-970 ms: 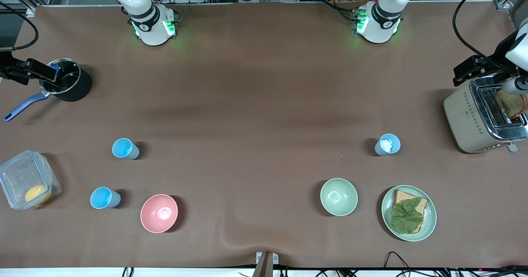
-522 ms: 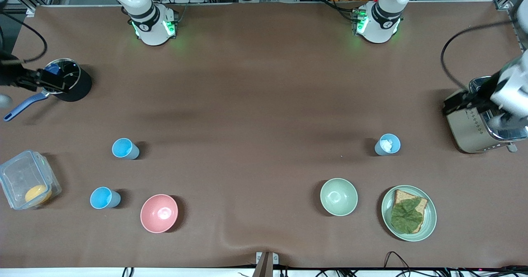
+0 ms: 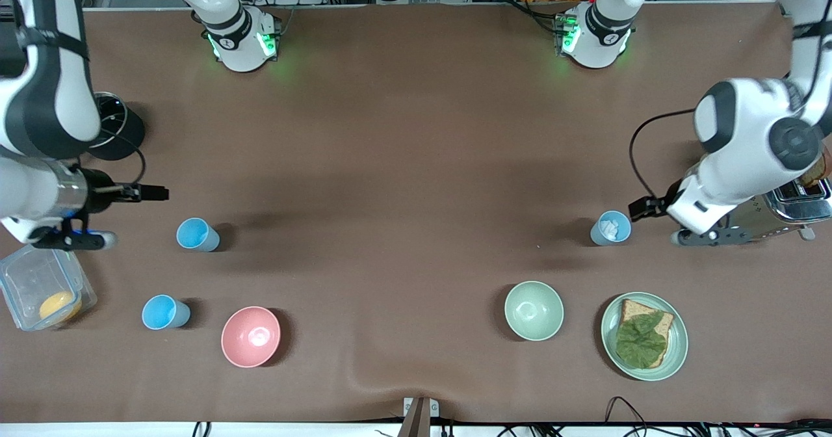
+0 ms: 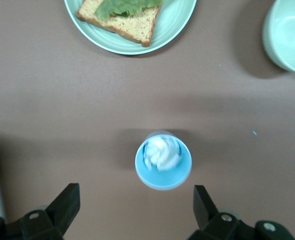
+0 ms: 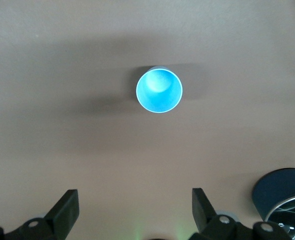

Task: Stack blue cups with both arms
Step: 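Reach and grasp a blue cup with each of the right and left grippers, then place the left gripper's cup mid-table while the right gripper lifts its cup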

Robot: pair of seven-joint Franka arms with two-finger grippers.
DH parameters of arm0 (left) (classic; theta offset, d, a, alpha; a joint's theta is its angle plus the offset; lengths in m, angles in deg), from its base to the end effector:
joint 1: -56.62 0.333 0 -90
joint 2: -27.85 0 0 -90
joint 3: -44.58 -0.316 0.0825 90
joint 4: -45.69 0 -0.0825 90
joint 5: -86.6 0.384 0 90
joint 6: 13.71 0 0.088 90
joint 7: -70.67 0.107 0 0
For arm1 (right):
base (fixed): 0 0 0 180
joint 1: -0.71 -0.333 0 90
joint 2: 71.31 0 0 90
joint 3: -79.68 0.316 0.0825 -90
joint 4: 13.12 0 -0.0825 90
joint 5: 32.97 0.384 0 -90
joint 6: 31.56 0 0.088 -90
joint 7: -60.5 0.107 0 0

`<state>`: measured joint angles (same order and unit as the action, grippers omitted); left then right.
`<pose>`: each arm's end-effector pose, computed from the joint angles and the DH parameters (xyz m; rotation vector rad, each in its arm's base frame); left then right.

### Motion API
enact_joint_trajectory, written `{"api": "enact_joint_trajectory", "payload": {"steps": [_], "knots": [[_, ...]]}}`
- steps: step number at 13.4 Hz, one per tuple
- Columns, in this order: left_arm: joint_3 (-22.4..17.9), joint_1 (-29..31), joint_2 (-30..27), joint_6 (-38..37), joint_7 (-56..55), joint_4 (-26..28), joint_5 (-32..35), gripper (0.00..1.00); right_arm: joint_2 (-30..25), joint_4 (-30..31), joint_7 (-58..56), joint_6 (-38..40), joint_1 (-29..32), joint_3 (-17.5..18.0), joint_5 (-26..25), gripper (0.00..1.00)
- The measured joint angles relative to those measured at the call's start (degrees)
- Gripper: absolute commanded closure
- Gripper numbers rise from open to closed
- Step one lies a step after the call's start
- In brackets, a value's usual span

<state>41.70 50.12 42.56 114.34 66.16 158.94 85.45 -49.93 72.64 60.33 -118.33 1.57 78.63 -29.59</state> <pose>0.6004 -0.0397 0.3399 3.1381 0.0412 0.0027 0.6285 -0.0129 0.4321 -3.0346 0.0570 0.5436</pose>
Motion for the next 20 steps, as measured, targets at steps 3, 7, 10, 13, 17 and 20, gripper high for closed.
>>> {"api": "enact_joint_trajectory", "payload": {"steps": [3,7,10,13,17,20], "knots": [[-0.04,0.07,4.07,6.03,0.07,3.19,0.21,0.00,4.04,-0.05,-0.04,-0.25,0.39,-0.45,-0.11,0.00],[0.00,0.05,7.72,7.19,0.09,3.55,0.24,0.07,7.47,2.73,-0.63,-8.60,1.10,-0.68,-2.47,0.00],[0.00,0.04,7.85,7.19,0.12,4.49,0.24,0.89,9.04,5.72,-0.75,-15.27,1.96,-0.87,-3.15,0.00],[0.13,-0.02,8.34,7.19,0.12,4.63,0.25,1.00,12.36,6.37,-2.23,-19.39,3.48,-0.96,-3.29,0.00],[1.24,-0.16,8.20,7.71,0.12,3.61,0.24,1.00,15.70,6.39,-2.71,-23.46,3.85,-0.90,-3.29,0.00],[7.39,-0.31,5.00,6.57,-5.83,1.78,0.16,1.00,16.48,6.37,-2.71,-24.45,3.84,-0.81,-3.29,1.00]]}}
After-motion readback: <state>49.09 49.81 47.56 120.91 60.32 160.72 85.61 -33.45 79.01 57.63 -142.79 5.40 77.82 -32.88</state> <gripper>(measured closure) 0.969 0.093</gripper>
